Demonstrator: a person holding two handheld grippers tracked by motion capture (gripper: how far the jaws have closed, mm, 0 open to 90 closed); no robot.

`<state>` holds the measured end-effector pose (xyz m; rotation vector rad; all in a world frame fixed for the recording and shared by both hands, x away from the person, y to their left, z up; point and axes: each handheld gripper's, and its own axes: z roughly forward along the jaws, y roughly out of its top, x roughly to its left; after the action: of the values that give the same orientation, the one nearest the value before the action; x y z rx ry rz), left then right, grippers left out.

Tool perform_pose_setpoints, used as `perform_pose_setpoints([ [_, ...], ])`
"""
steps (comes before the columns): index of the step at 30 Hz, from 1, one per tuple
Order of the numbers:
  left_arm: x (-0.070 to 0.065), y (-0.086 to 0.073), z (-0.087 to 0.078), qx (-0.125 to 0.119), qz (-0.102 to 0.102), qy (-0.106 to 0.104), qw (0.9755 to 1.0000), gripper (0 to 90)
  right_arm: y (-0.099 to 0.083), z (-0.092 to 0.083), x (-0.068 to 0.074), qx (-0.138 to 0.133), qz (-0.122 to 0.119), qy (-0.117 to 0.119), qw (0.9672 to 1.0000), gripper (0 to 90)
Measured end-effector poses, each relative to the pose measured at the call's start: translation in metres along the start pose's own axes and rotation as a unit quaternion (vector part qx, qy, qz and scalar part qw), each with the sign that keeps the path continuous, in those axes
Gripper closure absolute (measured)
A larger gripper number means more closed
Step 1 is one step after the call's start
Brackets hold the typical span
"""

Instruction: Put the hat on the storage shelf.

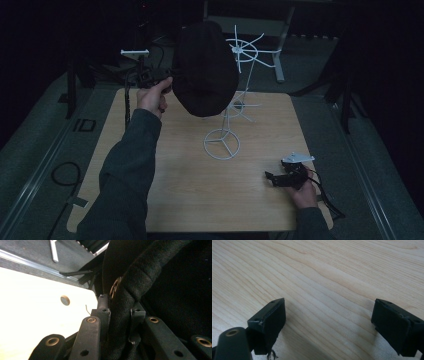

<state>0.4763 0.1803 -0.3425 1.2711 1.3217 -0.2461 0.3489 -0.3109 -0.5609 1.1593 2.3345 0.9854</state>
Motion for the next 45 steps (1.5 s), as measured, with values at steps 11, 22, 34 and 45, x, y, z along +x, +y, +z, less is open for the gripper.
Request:
perform_pose_setpoints([
  [11,0.001,-0.002,0.002,-0.001,0.007,0.013,0.9999,70.0,0.000,0.000,0.000,0.000,0.000,0.000,1.0000,12.1],
  [22,0.001,-0.001,0.001,0.003,0.017,0.018,0.9997,56.3,0.000,0.000,0.000,0.000,0.000,0.000,1.0000,12.1],
  [34,0.000,0.000,-0.003,0.000,0.033,0.033,0.9989,44.0,0.000,0.000,0.000,0.000,0.000,0.000,1.0000,12.1],
  [45,-0.003,-0.002,-0.008,0.004,0.070,0.074,0.9948,40.3,0.000,0.000,0.000,0.000,0.001,0.000,1.0000,12.1],
])
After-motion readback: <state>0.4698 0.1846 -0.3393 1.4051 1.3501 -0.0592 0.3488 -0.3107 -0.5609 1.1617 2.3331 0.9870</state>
